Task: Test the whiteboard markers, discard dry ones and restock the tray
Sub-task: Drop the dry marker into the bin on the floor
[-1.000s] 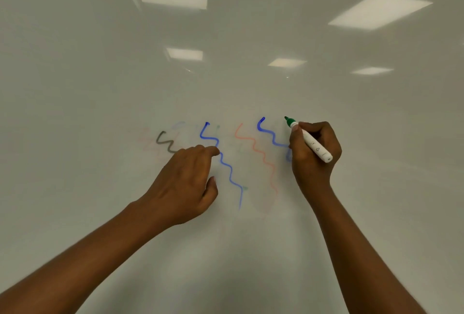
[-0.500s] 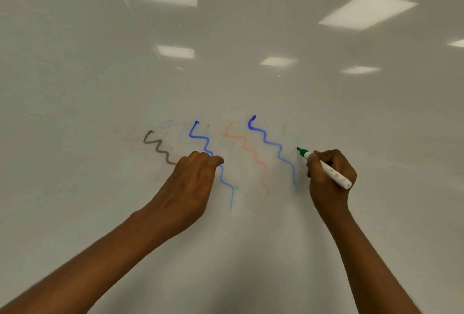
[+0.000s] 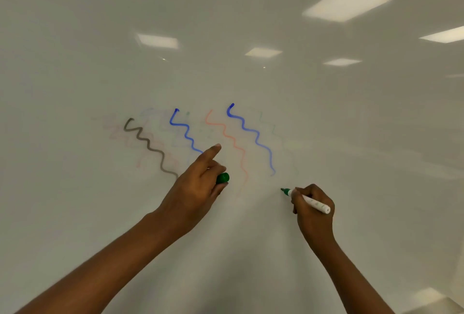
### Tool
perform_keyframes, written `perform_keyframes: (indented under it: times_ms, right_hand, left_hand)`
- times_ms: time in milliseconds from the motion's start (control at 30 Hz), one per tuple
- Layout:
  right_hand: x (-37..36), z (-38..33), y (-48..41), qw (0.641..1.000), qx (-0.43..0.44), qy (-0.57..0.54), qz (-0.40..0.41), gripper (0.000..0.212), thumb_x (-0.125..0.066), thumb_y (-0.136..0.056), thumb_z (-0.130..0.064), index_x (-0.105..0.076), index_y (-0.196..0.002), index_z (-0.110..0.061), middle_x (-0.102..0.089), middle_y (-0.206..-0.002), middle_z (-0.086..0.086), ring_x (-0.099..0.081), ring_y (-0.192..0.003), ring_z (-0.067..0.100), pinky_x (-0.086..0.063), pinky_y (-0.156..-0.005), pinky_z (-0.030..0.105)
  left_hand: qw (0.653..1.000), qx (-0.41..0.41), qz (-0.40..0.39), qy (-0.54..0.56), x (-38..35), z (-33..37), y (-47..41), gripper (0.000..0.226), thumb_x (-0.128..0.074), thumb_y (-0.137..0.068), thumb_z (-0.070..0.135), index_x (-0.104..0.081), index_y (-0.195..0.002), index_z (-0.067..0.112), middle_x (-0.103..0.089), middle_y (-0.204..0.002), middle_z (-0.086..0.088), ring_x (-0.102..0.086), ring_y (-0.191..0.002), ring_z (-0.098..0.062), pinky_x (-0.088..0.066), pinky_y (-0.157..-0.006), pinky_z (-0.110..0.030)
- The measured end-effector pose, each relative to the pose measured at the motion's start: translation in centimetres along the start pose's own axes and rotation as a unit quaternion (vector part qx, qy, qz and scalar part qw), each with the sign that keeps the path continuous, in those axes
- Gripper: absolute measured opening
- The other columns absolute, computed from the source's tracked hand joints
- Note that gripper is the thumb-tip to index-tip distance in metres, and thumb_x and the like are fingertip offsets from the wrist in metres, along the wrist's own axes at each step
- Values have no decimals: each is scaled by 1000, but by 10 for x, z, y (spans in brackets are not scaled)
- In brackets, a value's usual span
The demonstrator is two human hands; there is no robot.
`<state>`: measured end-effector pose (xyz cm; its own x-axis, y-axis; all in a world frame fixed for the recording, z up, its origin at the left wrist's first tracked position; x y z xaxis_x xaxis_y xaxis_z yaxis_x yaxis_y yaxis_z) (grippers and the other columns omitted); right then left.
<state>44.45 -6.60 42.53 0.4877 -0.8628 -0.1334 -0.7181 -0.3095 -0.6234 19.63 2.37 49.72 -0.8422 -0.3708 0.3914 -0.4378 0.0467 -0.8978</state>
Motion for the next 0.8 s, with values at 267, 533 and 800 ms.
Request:
perform_keyframes:
  times_ms: [267,533,800]
  right_hand:
    - [-30,-84,57,963,-24,-249,-105,30,-57,-73,-2,-51,-49,-18,-52,-52,14,-42,-38,22,-34,-41,18]
    - [-36,-96,76,959,-62,-244,-127,23,-58,-74,-7,-54,-52,-15,-55,-50,12,-43,-37,19,-33,-38,18]
    - [-43,-99,86,949,-127,-289,-12,32,-41,-90,5,-38,-61,-7,-40,-44,9,-35,-33,17,-24,-38,20]
  left_hand:
    - [997,22,-32,61,-12,23,11,24,-55,-91,33,-69,-93,14,-61,-70,4,-49,-58,-10,-46,-53,-26]
    - [997,-41,-31,63,-1,43,13,35,-47,-96,36,-68,-91,9,-58,-66,-2,-50,-53,-17,-45,-46,-31]
    - [993,-50,-47,97,10,55,11,32,-45,-93,31,-64,-81,8,-53,-62,-2,-44,-51,-15,-41,-44,-27]
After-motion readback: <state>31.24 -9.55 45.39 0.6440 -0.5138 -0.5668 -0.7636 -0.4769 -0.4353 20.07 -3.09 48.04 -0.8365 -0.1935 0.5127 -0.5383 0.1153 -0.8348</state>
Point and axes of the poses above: each hand's wrist, its own y-axis away from the middle knuckle, its own x-axis out of the back of the hand, z = x × y, the point moved 6 cm from there along -y, towards the middle knuckle
